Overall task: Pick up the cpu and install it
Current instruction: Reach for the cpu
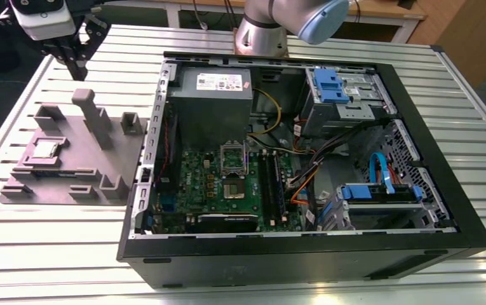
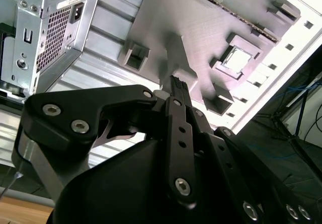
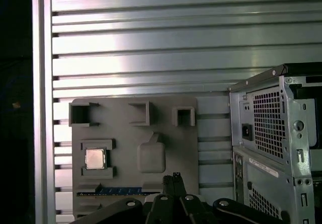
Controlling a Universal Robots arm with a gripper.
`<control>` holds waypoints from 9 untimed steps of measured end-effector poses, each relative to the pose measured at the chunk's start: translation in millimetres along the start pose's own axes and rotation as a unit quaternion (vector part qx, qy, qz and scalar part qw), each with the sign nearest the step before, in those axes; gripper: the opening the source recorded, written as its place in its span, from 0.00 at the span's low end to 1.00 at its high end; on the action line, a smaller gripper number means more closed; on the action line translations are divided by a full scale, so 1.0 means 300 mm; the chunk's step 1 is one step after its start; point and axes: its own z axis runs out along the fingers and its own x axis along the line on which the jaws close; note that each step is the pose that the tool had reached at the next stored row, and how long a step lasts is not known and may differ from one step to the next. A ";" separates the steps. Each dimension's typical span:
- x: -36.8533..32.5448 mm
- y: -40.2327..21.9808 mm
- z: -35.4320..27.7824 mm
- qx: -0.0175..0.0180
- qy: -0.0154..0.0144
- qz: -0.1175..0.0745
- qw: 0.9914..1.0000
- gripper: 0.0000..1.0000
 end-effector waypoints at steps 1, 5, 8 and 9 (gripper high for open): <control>0.002 0.000 0.000 0.000 0.000 -0.002 1.000 0.11; 0.023 -0.001 0.001 0.000 0.000 -0.003 1.000 0.11; 0.045 -0.003 0.003 0.000 0.000 -0.003 1.000 0.11; 0.051 -0.003 0.003 0.000 0.000 -0.003 1.000 0.11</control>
